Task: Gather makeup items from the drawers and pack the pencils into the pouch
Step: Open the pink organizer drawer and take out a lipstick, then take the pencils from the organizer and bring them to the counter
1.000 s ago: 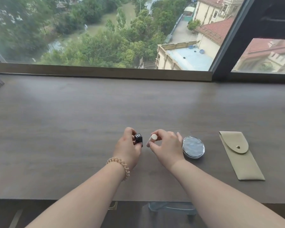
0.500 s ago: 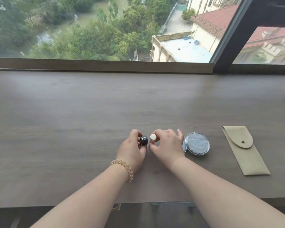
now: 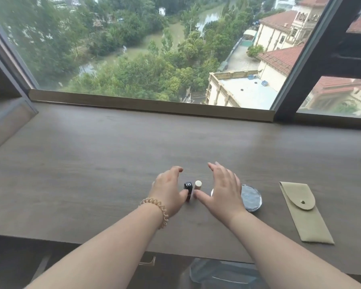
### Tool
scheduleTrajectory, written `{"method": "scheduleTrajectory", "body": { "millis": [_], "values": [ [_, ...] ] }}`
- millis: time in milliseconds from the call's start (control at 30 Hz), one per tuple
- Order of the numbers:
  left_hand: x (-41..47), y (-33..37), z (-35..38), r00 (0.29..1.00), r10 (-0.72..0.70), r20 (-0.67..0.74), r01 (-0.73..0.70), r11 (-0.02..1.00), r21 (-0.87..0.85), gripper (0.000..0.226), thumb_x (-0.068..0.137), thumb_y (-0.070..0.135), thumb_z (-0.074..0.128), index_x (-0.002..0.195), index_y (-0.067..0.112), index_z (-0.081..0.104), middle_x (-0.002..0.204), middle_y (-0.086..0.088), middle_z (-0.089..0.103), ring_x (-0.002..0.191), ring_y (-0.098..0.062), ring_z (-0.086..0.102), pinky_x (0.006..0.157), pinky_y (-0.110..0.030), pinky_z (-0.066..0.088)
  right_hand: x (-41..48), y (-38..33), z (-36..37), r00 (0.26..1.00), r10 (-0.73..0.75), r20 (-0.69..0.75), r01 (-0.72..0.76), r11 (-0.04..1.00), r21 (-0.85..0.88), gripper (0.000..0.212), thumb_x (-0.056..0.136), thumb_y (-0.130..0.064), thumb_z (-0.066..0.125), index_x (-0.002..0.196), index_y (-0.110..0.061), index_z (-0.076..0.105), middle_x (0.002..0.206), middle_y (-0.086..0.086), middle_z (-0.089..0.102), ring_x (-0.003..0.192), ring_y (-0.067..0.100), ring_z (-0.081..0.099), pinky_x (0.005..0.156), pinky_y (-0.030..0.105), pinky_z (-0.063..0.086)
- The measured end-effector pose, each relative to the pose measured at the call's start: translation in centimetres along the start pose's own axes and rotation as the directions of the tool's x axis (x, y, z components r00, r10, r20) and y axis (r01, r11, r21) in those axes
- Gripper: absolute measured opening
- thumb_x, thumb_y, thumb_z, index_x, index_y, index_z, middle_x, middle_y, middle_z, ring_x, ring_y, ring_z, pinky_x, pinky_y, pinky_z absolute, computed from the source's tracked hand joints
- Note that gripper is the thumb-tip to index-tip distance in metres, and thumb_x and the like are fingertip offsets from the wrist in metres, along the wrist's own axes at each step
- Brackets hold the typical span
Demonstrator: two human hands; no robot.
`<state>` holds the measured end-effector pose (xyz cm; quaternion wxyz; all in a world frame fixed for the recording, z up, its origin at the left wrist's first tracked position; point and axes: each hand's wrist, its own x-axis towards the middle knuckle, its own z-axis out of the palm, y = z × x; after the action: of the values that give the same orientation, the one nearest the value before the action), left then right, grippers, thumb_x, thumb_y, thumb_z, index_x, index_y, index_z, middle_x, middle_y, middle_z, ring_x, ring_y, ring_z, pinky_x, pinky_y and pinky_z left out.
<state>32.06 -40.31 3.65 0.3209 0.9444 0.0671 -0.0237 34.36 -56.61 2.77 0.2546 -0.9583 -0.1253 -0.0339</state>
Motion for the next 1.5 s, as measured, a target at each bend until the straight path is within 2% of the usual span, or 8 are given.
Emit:
{"method": "scheduleTrajectory", "body": {
  "millis": [100,233,333,500,700,900,1200,1500],
  "values": [
    [-1.2,1.0,-3.4,0.995,0.002,-0.095,0.006,0.997,0.083,0.065,0.080,0.038,0.062,0.138,0.023,0.036,0.139,0.003,0.045,0.132,-0.018,0.035,0.109,-0.037,0.031,-0.1,-2.3,-1.9,0.996,-0.091,-0.018,0.092,0.995,0.036,0.076,0.081,-0.057,0.056,0.144,-0.024,0.030,0.155,0.000,0.023,0.143,0.016,0.016,0.116,0.034,0.006],
    [-4.1,0.7,-7.5,0.972,-0.025,-0.233,0.035,0.999,0.041,0.067,0.077,0.045,0.063,0.136,0.024,0.039,0.139,0.006,0.045,0.133,-0.016,0.035,0.110,-0.034,0.030,-0.1,-6.5,-2.6,0.975,-0.224,-0.012,0.224,0.973,0.061,0.084,0.075,-0.070,0.028,0.143,-0.022,0.035,0.154,0.003,0.028,0.142,0.019,0.021,0.115,0.035,0.010],
    [-6.9,-0.9,-10.0,0.943,-0.108,-0.315,0.128,0.991,0.046,0.062,0.080,0.044,0.059,0.135,0.024,0.040,0.138,0.006,0.046,0.131,-0.017,0.037,0.109,-0.036,0.032,-0.4,-9.8,-1.9,0.951,-0.309,0.015,0.307,0.949,0.067,0.082,0.077,-0.069,0.021,0.142,-0.022,0.036,0.154,0.003,0.030,0.142,0.020,0.023,0.114,0.035,0.012],
    [-13.3,-5.7,-14.2,0.859,-0.248,-0.447,0.331,0.936,0.118,0.057,0.083,0.041,0.057,0.135,0.027,0.038,0.138,0.007,0.046,0.130,-0.015,0.036,0.108,-0.035,0.031,-2.7,-17.0,0.7,0.880,-0.463,0.102,0.457,0.886,0.077,0.079,0.079,-0.068,0.017,0.143,-0.025,0.033,0.154,0.001,0.029,0.142,0.019,0.023,0.116,0.039,0.012],
    [-21.3,-11.4,-19.5,0.729,-0.404,-0.553,0.510,0.859,0.043,0.060,0.081,0.040,0.058,0.136,0.028,0.037,0.140,0.007,0.043,0.132,-0.018,0.033,0.108,-0.036,0.027,-7.0,-26.3,4.4,0.782,-0.597,0.179,0.586,0.802,0.116,0.078,0.077,-0.065,0.015,0.146,-0.029,0.026,0.156,-0.005,0.022,0.144,0.015,0.017,0.117,0.036,0.001],
    [-30.0,-18.2,-24.7,0.625,-0.427,-0.654,0.597,0.801,0.048,0.061,0.085,0.036,0.055,0.141,0.028,0.030,0.151,0.006,0.030,0.140,-0.016,0.021,0.116,-0.037,0.019,-12.0,-37.4,8.5,0.683,-0.706,0.189,0.685,0.708,0.168,0.062,0.091,-0.041,0.048,0.147,-0.031,0.023,0.158,-0.004,0.016,0.145,0.018,0.015,0.117,0.036,0.001],
    [-40.7,-29.7,-34.1,0.544,-0.423,-0.724,0.710,0.693,0.128,0.063,0.082,0.036,0.057,0.139,0.029,0.032,0.148,0.010,0.033,0.138,-0.014,0.024,0.110,-0.034,0.023,-19.8,-54.0,14.5,0.599,-0.778,0.191,0.725,0.628,0.282,0.066,0.089,-0.035,0.052,0.147,-0.031,0.021,0.160,-0.003,0.010,0.146,0.020,0.010,0.118,0.037,0.003],
    [-38.7,-36.0,-39.3,0.493,-0.458,-0.740,0.762,0.638,0.113,0.059,0.077,0.033,0.061,0.132,0.028,0.038,0.142,0.008,0.039,0.135,-0.017,0.028,0.104,-0.036,0.027,-17.1,-62.9,18.3,0.452,-0.876,0.171,0.818,0.483,0.311,0.065,0.087,-0.029,0.055,0.145,-0.026,0.027,0.159,0.001,0.016,0.145,0.021,0.013,0.116,0.039,0.007]
  ]
}}
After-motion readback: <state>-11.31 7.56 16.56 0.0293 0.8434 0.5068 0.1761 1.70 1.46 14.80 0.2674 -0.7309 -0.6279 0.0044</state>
